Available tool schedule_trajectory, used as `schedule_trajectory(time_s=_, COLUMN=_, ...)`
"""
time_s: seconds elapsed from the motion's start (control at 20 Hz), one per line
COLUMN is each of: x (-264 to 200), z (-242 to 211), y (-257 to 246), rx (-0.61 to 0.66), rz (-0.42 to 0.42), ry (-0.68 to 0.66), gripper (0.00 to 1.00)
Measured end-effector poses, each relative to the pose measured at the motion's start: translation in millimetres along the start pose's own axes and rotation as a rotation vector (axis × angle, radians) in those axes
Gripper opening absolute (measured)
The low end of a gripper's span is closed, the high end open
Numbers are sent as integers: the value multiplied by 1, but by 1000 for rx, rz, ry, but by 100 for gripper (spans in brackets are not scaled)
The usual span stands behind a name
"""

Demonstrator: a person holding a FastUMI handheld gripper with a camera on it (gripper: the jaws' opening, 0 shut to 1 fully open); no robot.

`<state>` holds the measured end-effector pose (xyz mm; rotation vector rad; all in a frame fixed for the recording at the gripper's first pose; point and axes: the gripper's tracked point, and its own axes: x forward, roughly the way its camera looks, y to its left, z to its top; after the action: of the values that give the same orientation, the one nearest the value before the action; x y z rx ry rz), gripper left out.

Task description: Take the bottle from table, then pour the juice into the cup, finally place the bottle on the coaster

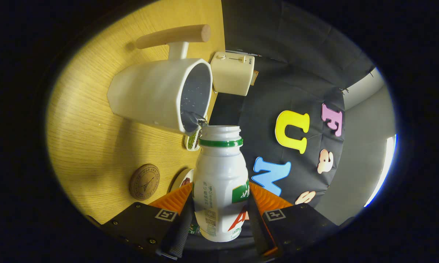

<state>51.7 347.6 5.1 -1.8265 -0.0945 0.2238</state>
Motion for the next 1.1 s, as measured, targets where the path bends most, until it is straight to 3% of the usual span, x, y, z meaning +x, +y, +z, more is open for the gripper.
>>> schedule_trajectory(time_s=1.1, x=2, z=5, y=-9, rx=-93, rz=-9, ry=1, gripper=72)
